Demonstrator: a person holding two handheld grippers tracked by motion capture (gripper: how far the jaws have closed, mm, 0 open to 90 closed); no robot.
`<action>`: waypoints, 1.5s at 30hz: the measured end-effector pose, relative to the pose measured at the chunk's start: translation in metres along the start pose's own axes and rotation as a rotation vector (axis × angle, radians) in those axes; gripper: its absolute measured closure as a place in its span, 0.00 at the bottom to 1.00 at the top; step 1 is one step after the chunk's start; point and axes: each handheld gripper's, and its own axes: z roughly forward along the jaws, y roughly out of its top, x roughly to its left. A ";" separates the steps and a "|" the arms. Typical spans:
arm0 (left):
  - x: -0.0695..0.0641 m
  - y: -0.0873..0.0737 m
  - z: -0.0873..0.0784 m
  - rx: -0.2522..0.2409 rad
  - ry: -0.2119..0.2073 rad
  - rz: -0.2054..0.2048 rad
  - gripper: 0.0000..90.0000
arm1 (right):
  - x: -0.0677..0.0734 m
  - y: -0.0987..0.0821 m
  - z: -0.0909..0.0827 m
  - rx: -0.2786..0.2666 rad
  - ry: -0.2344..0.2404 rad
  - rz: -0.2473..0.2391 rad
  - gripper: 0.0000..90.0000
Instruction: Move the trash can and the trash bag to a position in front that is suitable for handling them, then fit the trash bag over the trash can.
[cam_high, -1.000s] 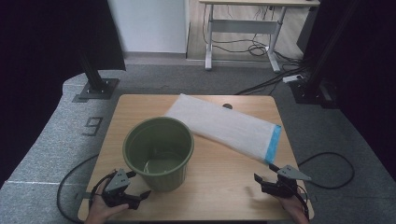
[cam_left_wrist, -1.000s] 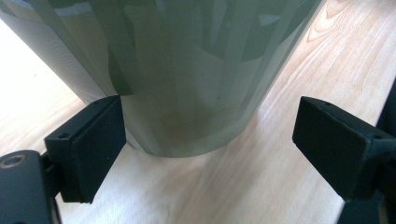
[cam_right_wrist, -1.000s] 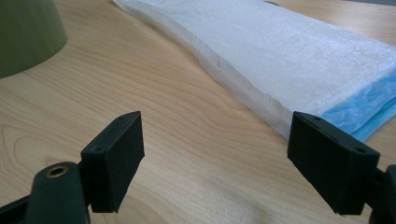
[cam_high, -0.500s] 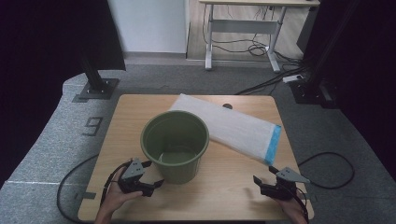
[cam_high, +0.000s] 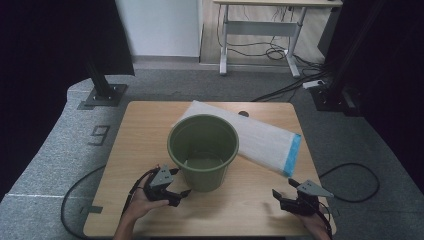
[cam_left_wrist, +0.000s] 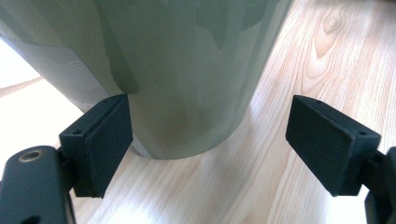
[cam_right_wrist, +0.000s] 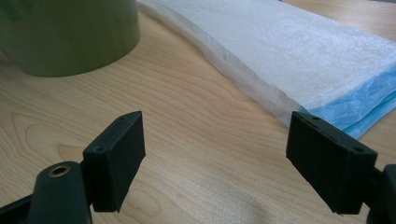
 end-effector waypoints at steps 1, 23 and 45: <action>0.000 0.003 0.003 -0.002 0.002 0.004 0.16 | 0.000 0.000 0.000 0.002 -0.001 0.000 0.21; 0.024 -0.049 -0.024 0.126 0.264 -0.146 0.16 | 0.010 0.006 0.024 0.059 -0.085 -0.094 0.17; 0.030 -0.080 -0.010 0.224 0.297 -0.258 0.16 | -0.013 0.070 0.128 0.143 -0.111 -0.132 0.37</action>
